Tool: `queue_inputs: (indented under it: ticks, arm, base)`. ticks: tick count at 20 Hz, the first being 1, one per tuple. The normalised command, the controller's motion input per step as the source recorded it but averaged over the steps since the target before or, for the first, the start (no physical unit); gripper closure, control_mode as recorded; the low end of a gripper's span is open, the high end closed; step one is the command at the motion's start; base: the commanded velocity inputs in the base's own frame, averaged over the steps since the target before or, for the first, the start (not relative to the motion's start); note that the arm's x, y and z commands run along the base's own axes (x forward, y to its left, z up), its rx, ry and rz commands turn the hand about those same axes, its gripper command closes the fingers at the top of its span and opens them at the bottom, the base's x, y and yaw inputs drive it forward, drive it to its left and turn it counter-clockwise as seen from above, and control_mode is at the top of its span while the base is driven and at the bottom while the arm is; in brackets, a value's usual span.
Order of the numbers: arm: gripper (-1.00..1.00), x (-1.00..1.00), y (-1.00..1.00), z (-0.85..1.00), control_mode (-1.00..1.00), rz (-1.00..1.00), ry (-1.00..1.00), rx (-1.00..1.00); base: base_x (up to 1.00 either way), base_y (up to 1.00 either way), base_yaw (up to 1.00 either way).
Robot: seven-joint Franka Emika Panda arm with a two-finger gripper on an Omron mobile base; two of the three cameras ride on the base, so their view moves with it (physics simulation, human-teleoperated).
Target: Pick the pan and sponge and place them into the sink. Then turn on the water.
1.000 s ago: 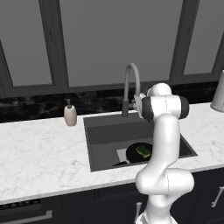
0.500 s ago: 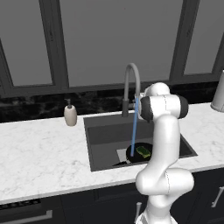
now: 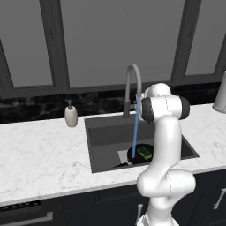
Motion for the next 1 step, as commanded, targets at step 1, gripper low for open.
queue_inputs:
  ticks: [1]
  arm:
    - [1.0, 0.0, 0.0, 0.0, -1.0, 0.0, 0.0, 0.0]
  base:
    - [0.0, 0.0, 0.0]
